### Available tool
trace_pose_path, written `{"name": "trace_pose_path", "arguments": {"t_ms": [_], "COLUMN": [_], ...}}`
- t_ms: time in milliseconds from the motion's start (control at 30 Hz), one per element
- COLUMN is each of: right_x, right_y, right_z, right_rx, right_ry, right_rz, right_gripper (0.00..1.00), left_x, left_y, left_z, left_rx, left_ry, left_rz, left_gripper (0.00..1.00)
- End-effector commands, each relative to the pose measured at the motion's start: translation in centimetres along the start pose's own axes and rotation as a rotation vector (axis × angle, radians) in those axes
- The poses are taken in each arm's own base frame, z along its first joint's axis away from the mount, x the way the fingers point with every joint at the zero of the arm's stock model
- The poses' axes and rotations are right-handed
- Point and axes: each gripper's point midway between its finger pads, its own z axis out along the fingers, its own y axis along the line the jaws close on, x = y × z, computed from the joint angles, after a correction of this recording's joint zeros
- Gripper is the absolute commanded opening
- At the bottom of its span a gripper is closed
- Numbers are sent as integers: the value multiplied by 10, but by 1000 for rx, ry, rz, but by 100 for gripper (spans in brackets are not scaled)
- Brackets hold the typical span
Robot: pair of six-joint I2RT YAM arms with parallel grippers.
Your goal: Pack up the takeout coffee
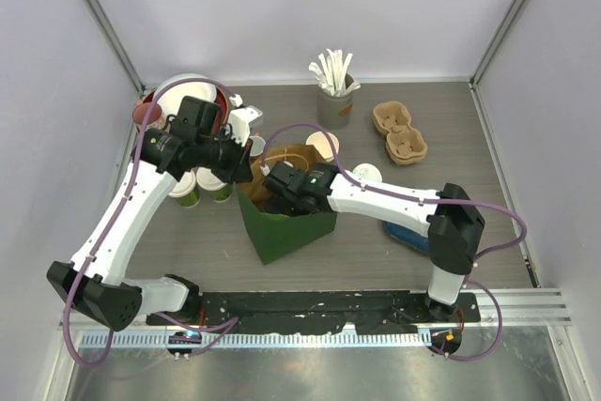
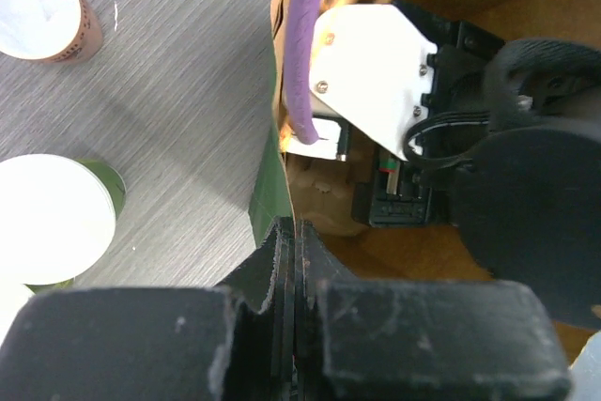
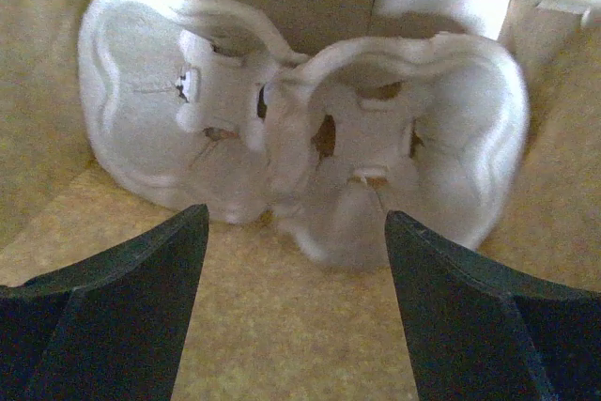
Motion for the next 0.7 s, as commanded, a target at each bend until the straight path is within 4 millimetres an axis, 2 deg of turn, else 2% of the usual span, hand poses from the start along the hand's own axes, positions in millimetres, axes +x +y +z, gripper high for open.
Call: {"name": "trace_pose_path", "arguments": {"t_ms": [0,333,667], "right_x": [-38,-50,-65], "right_y": [11,3,7], "right_z": [-43,-68,-116], "right_rx": [-66,-54,-139], "right_ry": [-200,-302,-471], "right_rz": [5,-4,-8], "right_gripper": [84,86,86], "left_x": [1,3,3], "left_y": [-8,-6,-6], "left_z": [-8,-8,-8], "left_rx": [22,11,13], "left_ry": [0,11,12], "left_rz": [25,35,37], "left_gripper": [0,0,0]}}
